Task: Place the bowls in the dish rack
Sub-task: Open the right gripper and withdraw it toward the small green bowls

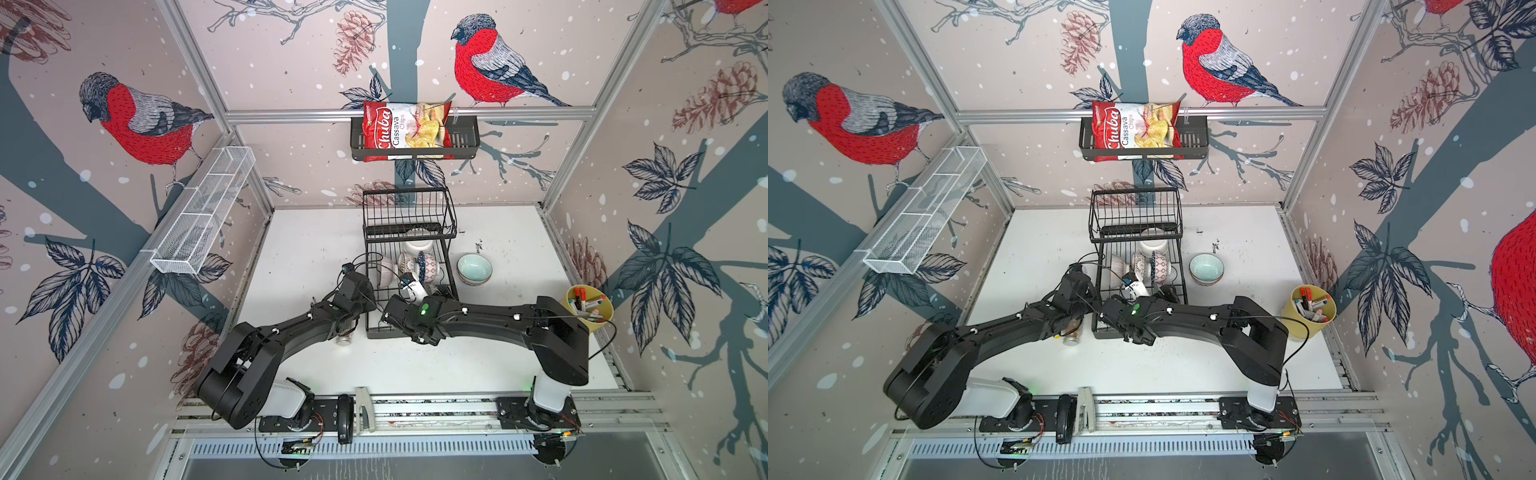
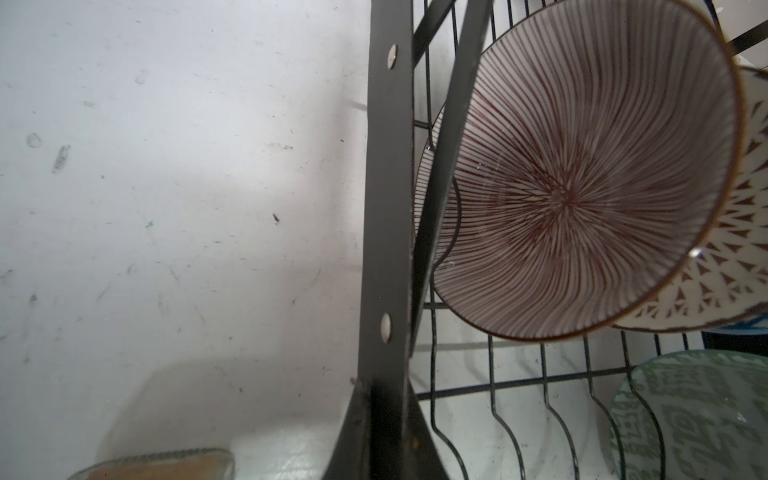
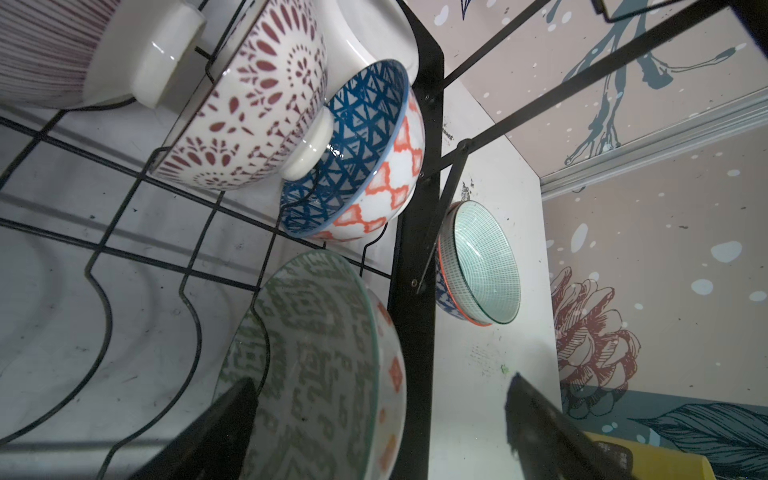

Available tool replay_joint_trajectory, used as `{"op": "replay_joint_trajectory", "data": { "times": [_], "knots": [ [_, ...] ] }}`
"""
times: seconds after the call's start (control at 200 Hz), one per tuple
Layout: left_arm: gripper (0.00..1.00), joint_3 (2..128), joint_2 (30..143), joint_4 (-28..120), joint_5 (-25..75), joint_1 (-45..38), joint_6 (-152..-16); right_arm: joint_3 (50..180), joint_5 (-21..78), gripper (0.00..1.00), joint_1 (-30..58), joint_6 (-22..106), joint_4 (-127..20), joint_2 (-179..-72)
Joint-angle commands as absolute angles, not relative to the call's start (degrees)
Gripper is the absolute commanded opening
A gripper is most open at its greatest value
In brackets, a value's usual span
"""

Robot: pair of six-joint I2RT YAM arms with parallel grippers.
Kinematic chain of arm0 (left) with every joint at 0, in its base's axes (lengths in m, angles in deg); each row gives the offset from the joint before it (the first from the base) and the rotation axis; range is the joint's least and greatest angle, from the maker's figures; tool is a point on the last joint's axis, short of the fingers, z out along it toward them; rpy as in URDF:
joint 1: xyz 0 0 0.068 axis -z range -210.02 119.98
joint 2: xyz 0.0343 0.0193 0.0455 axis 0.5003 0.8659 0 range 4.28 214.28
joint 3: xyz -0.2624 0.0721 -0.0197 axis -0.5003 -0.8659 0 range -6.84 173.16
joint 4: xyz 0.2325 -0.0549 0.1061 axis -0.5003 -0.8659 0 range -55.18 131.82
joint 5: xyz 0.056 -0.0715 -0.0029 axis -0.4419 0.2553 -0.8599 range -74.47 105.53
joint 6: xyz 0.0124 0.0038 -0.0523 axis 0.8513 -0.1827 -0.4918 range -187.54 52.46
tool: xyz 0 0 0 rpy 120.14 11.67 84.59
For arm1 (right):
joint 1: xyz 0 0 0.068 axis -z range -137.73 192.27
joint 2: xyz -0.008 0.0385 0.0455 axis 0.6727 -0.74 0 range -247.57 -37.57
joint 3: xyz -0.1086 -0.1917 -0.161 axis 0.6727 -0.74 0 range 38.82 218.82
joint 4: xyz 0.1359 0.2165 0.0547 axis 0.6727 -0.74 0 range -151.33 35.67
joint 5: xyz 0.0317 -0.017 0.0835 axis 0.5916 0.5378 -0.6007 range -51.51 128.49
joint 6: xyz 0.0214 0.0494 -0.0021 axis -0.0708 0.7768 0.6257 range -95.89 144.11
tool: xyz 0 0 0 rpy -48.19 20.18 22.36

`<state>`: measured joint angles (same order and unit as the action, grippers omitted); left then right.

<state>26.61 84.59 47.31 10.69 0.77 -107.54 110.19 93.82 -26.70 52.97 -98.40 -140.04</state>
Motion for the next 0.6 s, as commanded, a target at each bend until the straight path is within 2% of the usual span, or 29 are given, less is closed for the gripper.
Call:
{"op": "replay_joint_trajectory", "data": {
  "times": [0.0,0.59],
  "knots": [
    [0.00,26.7,85.5,49.5,18.3,0.7,-112.1,111.0,91.2,0.98,-26.5,53.2,-97.1,-138.6],
    [0.00,27.9,87.4,50.0,19.7,0.7,-112.0,106.3,81.2,0.99,-21.7,52.6,-91.3,-127.4]
  ]
}}
